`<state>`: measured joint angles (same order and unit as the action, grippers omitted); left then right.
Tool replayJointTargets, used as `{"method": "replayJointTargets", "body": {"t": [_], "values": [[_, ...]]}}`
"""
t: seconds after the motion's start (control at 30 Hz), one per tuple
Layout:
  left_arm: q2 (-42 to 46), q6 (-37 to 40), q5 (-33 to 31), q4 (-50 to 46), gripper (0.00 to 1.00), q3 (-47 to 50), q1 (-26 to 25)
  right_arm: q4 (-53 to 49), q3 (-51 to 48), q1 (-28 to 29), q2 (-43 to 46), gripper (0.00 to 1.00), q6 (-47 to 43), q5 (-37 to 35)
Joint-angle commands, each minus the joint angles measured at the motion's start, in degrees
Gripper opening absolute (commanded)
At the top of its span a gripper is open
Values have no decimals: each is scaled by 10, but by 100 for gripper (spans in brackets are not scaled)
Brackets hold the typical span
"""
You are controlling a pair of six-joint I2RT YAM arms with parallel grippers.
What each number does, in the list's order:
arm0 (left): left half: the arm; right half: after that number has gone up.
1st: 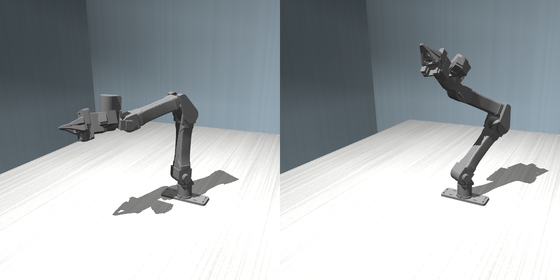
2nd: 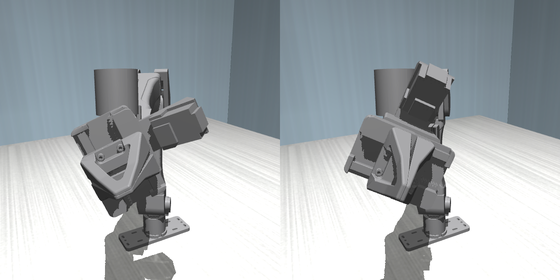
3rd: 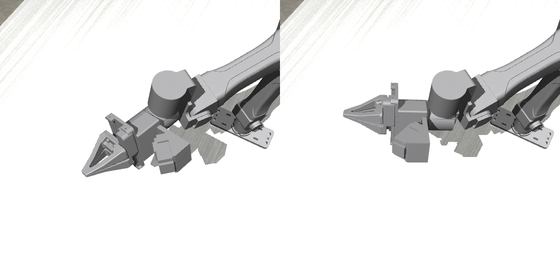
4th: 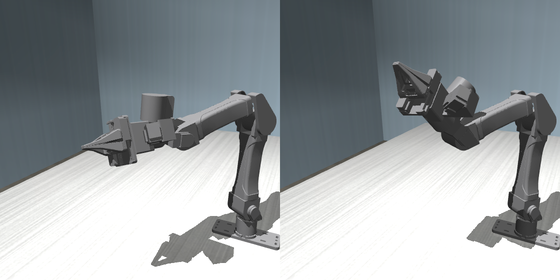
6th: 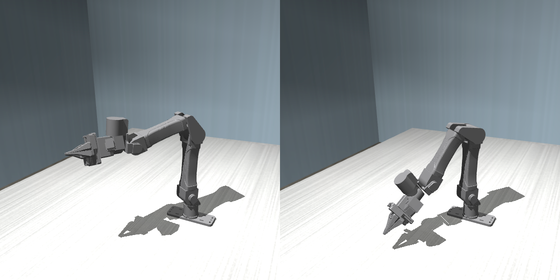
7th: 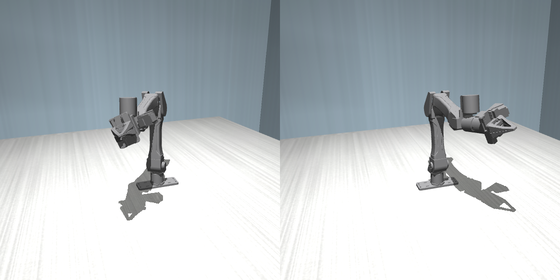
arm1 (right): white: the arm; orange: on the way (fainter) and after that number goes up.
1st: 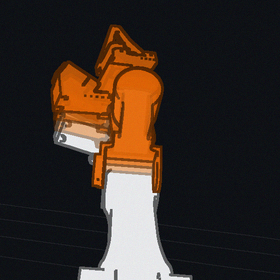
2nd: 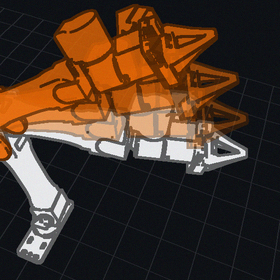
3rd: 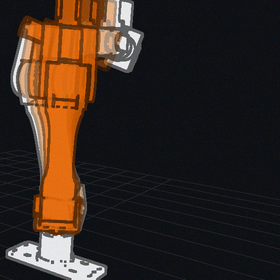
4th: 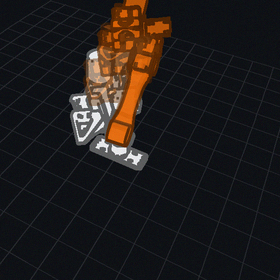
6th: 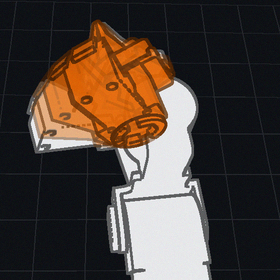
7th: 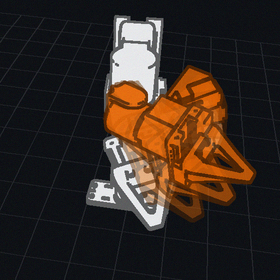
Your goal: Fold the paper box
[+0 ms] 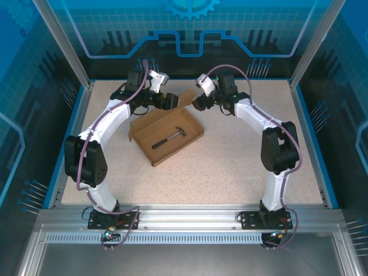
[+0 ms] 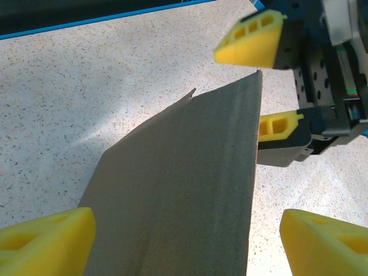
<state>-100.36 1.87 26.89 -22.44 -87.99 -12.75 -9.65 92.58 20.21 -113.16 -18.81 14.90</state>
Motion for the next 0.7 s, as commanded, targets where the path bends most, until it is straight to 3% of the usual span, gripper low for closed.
{"method": "replayJointTargets", "body": {"t": [0.0,0.27,0.57,0.67], "values": [[3,6,19,-6,85,-22,1,-27,44,7,-42,78,-59,49],[4,8,17,-15,85,-23,1,-56,113,18,-93,70,-85,75],[5,12,8,-20,85,-28,2,-71,123,24,-101,31,-93,81],[7,11,-2,-21,85,-33,2,-69,109,25,-90,24,-90,77]]}}
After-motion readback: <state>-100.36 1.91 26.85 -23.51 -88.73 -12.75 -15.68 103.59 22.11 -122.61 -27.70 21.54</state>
